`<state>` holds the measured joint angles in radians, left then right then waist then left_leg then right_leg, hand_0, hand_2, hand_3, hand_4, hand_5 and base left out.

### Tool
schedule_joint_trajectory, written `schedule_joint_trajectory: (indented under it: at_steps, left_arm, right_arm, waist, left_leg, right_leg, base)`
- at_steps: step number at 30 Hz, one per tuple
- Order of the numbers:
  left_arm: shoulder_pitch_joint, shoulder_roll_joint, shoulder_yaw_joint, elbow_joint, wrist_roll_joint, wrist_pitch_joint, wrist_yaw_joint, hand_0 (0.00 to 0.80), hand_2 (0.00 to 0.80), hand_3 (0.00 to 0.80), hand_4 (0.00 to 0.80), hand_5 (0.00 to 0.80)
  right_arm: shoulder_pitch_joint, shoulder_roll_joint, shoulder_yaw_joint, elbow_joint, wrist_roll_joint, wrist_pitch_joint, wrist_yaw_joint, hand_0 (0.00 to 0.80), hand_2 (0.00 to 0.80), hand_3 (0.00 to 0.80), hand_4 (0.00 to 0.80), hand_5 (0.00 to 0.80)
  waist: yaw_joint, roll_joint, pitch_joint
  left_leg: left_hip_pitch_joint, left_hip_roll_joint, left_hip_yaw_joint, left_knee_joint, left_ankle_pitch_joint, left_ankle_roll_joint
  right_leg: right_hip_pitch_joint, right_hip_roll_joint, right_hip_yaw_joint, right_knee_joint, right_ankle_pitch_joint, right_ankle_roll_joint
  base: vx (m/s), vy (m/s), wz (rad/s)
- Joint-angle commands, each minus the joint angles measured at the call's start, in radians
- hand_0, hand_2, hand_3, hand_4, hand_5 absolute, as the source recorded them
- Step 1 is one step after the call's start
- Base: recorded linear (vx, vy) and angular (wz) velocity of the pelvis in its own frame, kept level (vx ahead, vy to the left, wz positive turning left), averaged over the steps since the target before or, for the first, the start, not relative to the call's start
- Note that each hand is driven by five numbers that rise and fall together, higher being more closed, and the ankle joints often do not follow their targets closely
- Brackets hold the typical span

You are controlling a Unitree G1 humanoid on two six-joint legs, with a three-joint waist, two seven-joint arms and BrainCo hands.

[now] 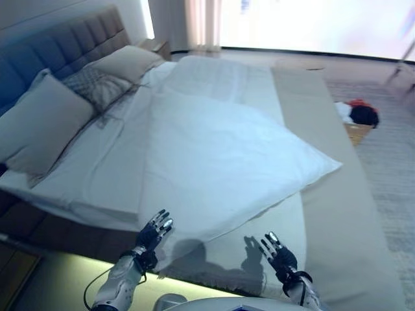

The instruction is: Make the bed neatly

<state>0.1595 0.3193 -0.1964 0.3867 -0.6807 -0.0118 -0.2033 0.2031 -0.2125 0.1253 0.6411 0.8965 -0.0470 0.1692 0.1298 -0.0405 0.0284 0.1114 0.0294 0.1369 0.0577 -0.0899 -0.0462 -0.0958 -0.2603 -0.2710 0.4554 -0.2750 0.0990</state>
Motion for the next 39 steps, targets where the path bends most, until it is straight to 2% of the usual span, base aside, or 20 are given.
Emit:
schedule_joint_trajectory:
  at_steps: [1, 8, 13, 15, 16, 17, 20, 21, 22, 24, 27, 31, 33, 34, 35, 37, 39]
  left_arm:
    - [-0.049, 0.014, 0.070, -0.083, 0.019, -0.039, -0.021, 0.000, 0.000, 0.000, 0.000, 0.000]
    - [-0.019, 0.002, 0.065, -0.096, 0.029, -0.047, -0.035, 0.000, 0.000, 0.000, 0.000, 0.000]
    - [-0.034, -0.008, 0.056, -0.099, 0.005, -0.049, -0.028, 0.000, 0.000, 0.000, 0.000, 0.000]
    - [-0.034, -0.016, 0.047, -0.098, -0.002, -0.051, -0.021, 0.000, 0.000, 0.000, 0.000, 0.000]
    - [-0.032, -0.021, 0.041, -0.101, -0.008, -0.045, -0.014, 0.000, 0.000, 0.000, 0.000, 0.000]
    - [-0.029, -0.026, 0.033, -0.096, -0.013, -0.051, -0.011, 0.000, 0.000, 0.000, 0.000, 0.000]
    - [-0.051, -0.025, -0.001, -0.079, -0.003, -0.073, -0.021, 0.000, 0.000, 0.000, 0.000, 0.000]
    - [-0.081, -0.017, -0.012, -0.066, 0.001, -0.077, -0.030, 0.000, 0.000, 0.000, 0.000, 0.000]
    - [-0.104, -0.013, -0.019, -0.059, 0.002, -0.076, -0.037, 0.000, 0.000, 0.000, 0.000, 0.000]
    - [-0.135, -0.003, -0.025, -0.057, -0.002, -0.058, -0.050, 0.000, 0.000, 0.000, 0.000, 0.000]
    - [-0.080, 0.022, 0.000, -0.093, -0.003, -0.011, -0.067, 0.000, 0.000, 0.000, 0.000, 0.000]
    - [-0.046, 0.071, 0.017, -0.137, -0.011, 0.020, -0.090, 0.000, 0.000, 0.000, 0.000, 0.000]
    - [-0.026, 0.088, 0.016, -0.154, -0.006, 0.031, -0.104, 0.000, 0.000, 0.000, 0.000, 0.000]
    - [-0.007, 0.096, 0.009, -0.162, -0.003, 0.024, -0.104, 0.000, 0.000, 0.000, 0.000, 0.000]
    - [0.005, 0.105, -0.007, -0.185, -0.015, 0.002, -0.103, 0.000, 0.000, 0.000, 0.000, 0.000]
    - [-0.018, 0.117, -0.031, -0.203, -0.057, -0.004, -0.074, 0.000, 0.000, 0.000, 0.000, 0.000]
    - [-0.060, 0.121, -0.052, -0.191, -0.110, -0.019, -0.062, 0.000, 0.000, 0.000, 0.000, 0.000]
  right_arm:
    - [-0.035, 0.033, -0.015, -0.014, 0.020, -0.033, 0.044, 0.000, 0.000, 0.000, 0.000, 0.000]
    - [-0.015, 0.040, -0.022, -0.021, 0.040, -0.046, 0.045, 0.000, 0.000, 0.000, 0.000, 0.000]
    - [-0.030, 0.008, -0.036, -0.002, 0.055, -0.037, 0.064, 0.000, 0.000, 0.000, 0.000, 0.000]
    - [-0.037, -0.004, -0.040, 0.007, 0.080, -0.025, 0.068, 0.000, 0.000, 0.000, 0.000, 0.000]
    - [-0.040, -0.011, -0.047, 0.017, 0.108, -0.013, 0.062, 0.000, 0.000, 0.000, 0.000, 0.000]
    - [-0.044, -0.016, -0.054, 0.034, 0.130, -0.008, 0.068, 0.000, 0.000, 0.000, 0.000, 0.000]
    - [-0.099, -0.033, -0.075, 0.113, 0.230, 0.002, 0.075, 0.000, 0.000, 0.000, 0.000, 0.000]
    - [-0.129, -0.039, -0.087, 0.140, 0.264, 0.008, 0.091, 0.000, 0.000, 0.000, 0.000, 0.000]
    - [-0.151, -0.042, -0.092, 0.161, 0.298, 0.015, 0.105, 0.000, 0.000, 0.000, 0.000, 0.000]
    - [-0.193, -0.047, -0.105, 0.207, 0.374, 0.031, 0.141, 0.000, 0.000, 0.000, 0.000, 0.000]
    - [-0.202, -0.048, -0.148, 0.255, 0.384, 0.055, 0.195, 0.000, 0.000, 0.000, 0.000, 0.000]
    - [-0.231, -0.060, -0.204, 0.273, 0.393, 0.056, 0.223, 0.000, 0.000, 0.000, 0.000, 0.000]
    - [-0.236, -0.080, -0.248, 0.298, 0.402, 0.096, 0.274, 0.000, 0.000, 0.000, 0.000, 0.000]
    - [-0.244, -0.089, -0.261, 0.308, 0.407, 0.112, 0.282, 0.000, 0.000, 0.000, 0.000, 0.000]
    - [-0.279, -0.124, -0.262, 0.321, 0.433, 0.125, 0.281, 0.000, 0.000, 0.000, 0.000, 0.000]
    - [-0.337, -0.171, -0.282, 0.371, 0.424, 0.139, 0.270, 0.000, 0.000, 0.000, 0.000, 0.000]
    - [-0.408, -0.218, -0.295, 0.424, 0.437, 0.133, 0.260, 0.000, 0.000, 0.000, 0.000, 0.000]
  waist:
    - [0.014, -0.060, 0.061]
    - [0.015, -0.070, 0.044]
    - [0.001, -0.065, 0.061]
    - [0.002, -0.062, 0.071]
    - [0.003, -0.056, 0.074]
    - [0.004, -0.047, 0.074]
    - [0.017, 0.001, 0.083]
    - [0.024, 0.012, 0.092]
    - [0.028, 0.017, 0.097]
    - [0.040, 0.027, 0.107]
    - [0.065, 0.033, 0.113]
    - [0.111, 0.029, 0.126]
    - [0.115, 0.029, 0.141]
    - [0.117, 0.030, 0.144]
    - [0.114, 0.024, 0.161]
    - [0.113, 0.041, 0.178]
    - [0.111, 0.063, 0.209]
  left_leg:
    - [-0.033, -0.075, 0.010, 0.025, -0.023, 0.108]
    - [-0.034, -0.027, 0.032, 0.092, -0.042, 0.088]
    - [-0.068, -0.015, 0.038, 0.259, -0.114, 0.091]
    - [-0.100, -0.005, 0.031, 0.348, -0.076, 0.073]
    - [-0.115, 0.013, 0.029, 0.356, -0.042, 0.057]
    - [-0.115, 0.030, 0.021, 0.317, -0.013, 0.046]
    - [-0.120, 0.119, -0.034, 0.121, 0.133, -0.020]
    - [-0.142, 0.134, -0.036, 0.115, 0.151, -0.031]
    - [-0.151, 0.133, -0.028, 0.113, 0.133, -0.030]
    - [-0.158, 0.120, -0.021, 0.104, 0.089, -0.027]
    - [-0.134, 0.090, -0.022, 0.109, 0.043, -0.017]
    - [-0.174, 0.055, -0.034, 0.140, 0.009, 0.011]
    - [-0.189, 0.027, -0.048, 0.169, -0.016, 0.039]
    - [-0.176, 0.026, -0.057, 0.177, -0.036, 0.034]
    - [-0.194, 0.013, -0.049, 0.195, -0.031, 0.030]
    - [-0.244, 0.014, -0.047, 0.240, -0.055, 0.036]
    - [-0.307, 0.033, -0.031, 0.288, -0.062, 0.042]
  right_leg:
    - [-0.015, -0.023, -0.021, -0.359, 0.480, 0.094]
    - [0.058, 0.006, -0.037, -0.351, 0.406, 0.071]
    - [0.052, 0.015, -0.048, -0.293, 0.343, 0.046]
    - [0.062, 0.024, -0.054, -0.293, 0.330, 0.026]
    - [0.074, 0.033, -0.053, -0.302, 0.326, 0.017]
    - [0.081, 0.040, -0.053, -0.305, 0.322, 0.015]
    - [0.097, 0.062, -0.051, -0.306, 0.286, 0.014]
    - [0.092, 0.052, -0.062, -0.297, 0.275, 0.015]
    - [0.083, 0.035, -0.073, -0.289, 0.273, 0.021]
    - [0.051, -0.019, -0.103, -0.255, 0.285, 0.043]
    - [0.048, -0.091, -0.125, -0.232, 0.316, 0.073]
    - [-0.005, -0.184, -0.120, -0.165, 0.336, 0.098]
    - [-0.089, -0.237, -0.072, -0.048, 0.395, 0.112]
    - [-0.105, -0.250, -0.065, -0.055, 0.398, 0.127]
    - [-0.132, -0.246, -0.069, -0.132, 0.440, 0.127]
    - [-0.161, -0.233, -0.048, -0.160, 0.429, 0.127]
    - [-0.225, -0.248, -0.043, -0.135, 0.437, 0.122]
  base:
    - [0.057, -0.243, -0.05]
    - [0.065, -0.213, 0.06]
    - [0.042, -0.136, 0.14]
    - [0.071, -0.074, 0.10]
    - [0.074, 0.009, -0.01]
    - [0.072, 0.100, -0.08]
    - [0.038, 0.195, -0.01]
    - [-0.015, 0.222, 0.04]
    - [-0.016, 0.230, 0.00]
    - [0.082, 0.245, 0.07]
    - [0.286, 0.222, 0.14]
    - [0.087, 0.148, 0.11]
    - [0.163, 0.162, 0.33]
    - [0.133, 0.051, 0.46]
    - [0.043, 0.005, 0.35]
    - [-0.128, 0.014, 0.14]
    - [-0.271, 0.015, 0.09]
